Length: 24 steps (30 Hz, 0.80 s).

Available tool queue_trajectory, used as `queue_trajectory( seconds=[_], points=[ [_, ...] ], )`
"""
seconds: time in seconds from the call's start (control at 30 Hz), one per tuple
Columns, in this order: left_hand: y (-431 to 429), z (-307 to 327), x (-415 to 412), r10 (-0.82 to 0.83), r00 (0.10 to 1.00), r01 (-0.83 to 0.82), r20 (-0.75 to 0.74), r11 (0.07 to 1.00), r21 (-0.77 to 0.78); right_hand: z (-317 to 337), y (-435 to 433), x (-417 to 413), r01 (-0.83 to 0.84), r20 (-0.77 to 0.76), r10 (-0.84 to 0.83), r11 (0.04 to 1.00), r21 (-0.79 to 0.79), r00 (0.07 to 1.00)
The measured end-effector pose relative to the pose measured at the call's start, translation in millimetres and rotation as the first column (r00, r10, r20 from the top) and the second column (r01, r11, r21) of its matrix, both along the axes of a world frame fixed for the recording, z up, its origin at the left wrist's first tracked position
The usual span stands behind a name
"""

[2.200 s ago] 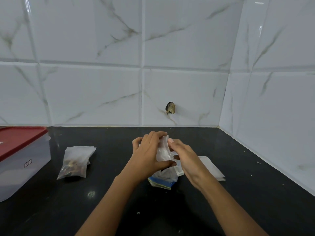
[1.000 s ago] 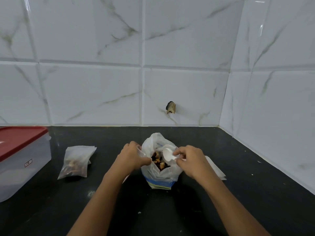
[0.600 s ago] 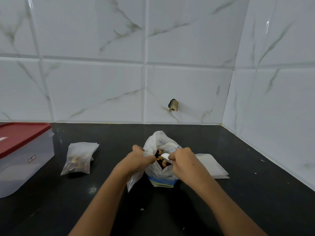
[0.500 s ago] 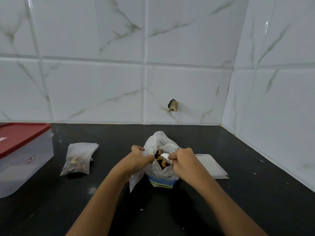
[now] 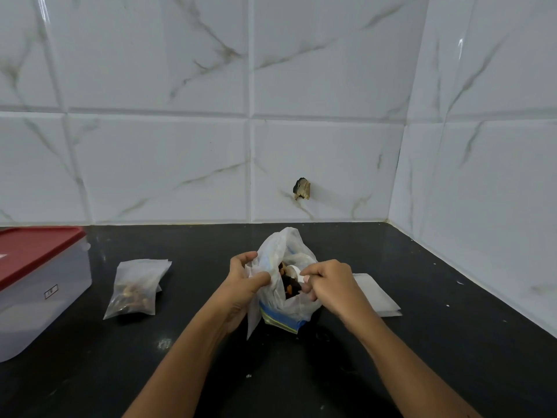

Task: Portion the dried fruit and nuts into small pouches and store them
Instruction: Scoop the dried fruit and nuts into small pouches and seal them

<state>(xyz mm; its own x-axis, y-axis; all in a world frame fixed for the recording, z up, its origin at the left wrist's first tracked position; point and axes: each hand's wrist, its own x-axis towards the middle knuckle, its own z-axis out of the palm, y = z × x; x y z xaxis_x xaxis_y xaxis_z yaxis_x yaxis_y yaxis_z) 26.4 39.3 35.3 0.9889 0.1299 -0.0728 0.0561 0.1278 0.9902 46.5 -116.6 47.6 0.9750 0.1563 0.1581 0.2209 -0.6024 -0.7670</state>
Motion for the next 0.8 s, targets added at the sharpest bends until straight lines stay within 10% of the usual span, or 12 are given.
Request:
queue_trajectory(
  seconds=[0.4,0.8],
  points=[
    [-1,1,-1,-0.072,0.997,0.069,0.043,0.996,0.057,-7,0,4,0.061,-0.257,0.057,0.9,0.431,0.965],
    [9,-2,3,-0.074,0.997,0.072,0.003,0.974,0.213,-12,7,5,0.068,-0.343,0.085,0.909,0.412,0.936]
  ],
)
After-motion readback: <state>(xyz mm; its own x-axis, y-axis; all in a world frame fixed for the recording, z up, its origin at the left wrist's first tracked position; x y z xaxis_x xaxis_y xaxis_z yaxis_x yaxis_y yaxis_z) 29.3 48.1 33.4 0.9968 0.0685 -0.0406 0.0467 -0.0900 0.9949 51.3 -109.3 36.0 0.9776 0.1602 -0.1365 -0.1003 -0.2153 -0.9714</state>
